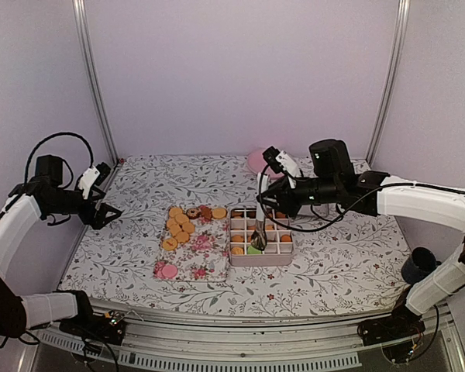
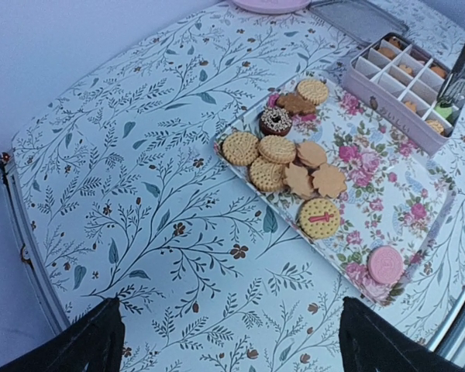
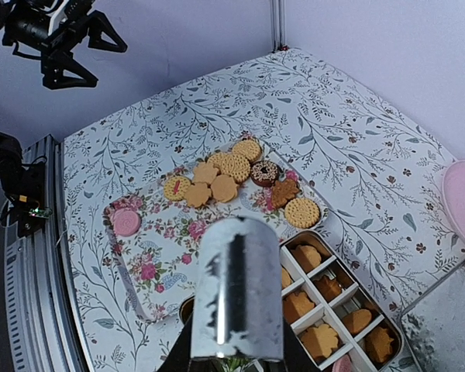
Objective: Pack the cookies
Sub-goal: Adjust the fake cookies in the empty pocket of the box.
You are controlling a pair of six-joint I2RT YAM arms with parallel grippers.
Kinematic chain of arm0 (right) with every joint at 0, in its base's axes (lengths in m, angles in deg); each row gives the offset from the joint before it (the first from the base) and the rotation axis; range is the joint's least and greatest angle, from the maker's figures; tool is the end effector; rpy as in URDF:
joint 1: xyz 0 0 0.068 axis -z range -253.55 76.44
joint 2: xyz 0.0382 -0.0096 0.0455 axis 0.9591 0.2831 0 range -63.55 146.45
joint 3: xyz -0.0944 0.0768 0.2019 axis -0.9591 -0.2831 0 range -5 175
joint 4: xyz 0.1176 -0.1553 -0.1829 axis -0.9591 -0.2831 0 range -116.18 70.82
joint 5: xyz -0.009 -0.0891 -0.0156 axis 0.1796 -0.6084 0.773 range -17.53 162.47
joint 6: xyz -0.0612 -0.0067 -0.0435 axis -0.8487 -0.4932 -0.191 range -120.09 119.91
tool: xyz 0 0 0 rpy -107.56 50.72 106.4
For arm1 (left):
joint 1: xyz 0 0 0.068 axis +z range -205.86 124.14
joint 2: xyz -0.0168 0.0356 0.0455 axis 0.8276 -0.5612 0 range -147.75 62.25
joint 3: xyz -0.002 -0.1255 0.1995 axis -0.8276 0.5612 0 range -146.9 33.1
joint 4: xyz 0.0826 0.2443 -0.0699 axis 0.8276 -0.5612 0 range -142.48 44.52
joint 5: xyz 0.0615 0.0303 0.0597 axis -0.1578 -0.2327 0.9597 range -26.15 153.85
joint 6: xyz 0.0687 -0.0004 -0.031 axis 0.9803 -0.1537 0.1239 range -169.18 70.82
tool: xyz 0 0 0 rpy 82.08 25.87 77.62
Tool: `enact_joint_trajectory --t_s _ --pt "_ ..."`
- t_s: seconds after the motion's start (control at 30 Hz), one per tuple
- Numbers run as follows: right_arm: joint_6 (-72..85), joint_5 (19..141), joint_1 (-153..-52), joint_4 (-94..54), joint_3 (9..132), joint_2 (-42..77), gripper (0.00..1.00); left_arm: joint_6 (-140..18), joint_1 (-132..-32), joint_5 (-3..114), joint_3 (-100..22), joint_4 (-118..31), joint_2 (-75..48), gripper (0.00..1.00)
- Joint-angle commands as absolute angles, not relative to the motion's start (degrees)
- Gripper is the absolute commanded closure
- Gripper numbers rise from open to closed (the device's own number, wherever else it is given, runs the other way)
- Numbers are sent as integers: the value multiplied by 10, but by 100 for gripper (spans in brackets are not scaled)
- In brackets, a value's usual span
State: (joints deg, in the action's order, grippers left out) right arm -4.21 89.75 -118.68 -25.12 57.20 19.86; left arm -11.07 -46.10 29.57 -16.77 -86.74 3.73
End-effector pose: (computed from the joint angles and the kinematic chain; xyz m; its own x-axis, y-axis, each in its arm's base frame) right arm 0.2475 0.2755 0.2412 -0.2593 -0.3575 -0.8972 -0.8840 0.4620 0.0714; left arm 0.2437 0.0055 0.2306 -0.4591 0.4385 -0.7726 0.6363 0.7692 0.0585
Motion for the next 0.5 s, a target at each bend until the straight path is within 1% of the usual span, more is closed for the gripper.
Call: enact_joint_trajectory --t_s 0.0,0.23,0.33,0.47 --pt "-54 875 -1197 -256 606 179 78 -110 -467 288 -182 -870 36 3" --pt "-58 823 -1233 -210 662 191 70 -121 -467 290 -178 -864 35 3" --pt "-53 806 -1249 -172 685 220 69 -128 -466 300 -170 -858 38 2" --pt "-42 796 -1275 -128 730 292 65 -129 -464 308 -154 -856 42 2"
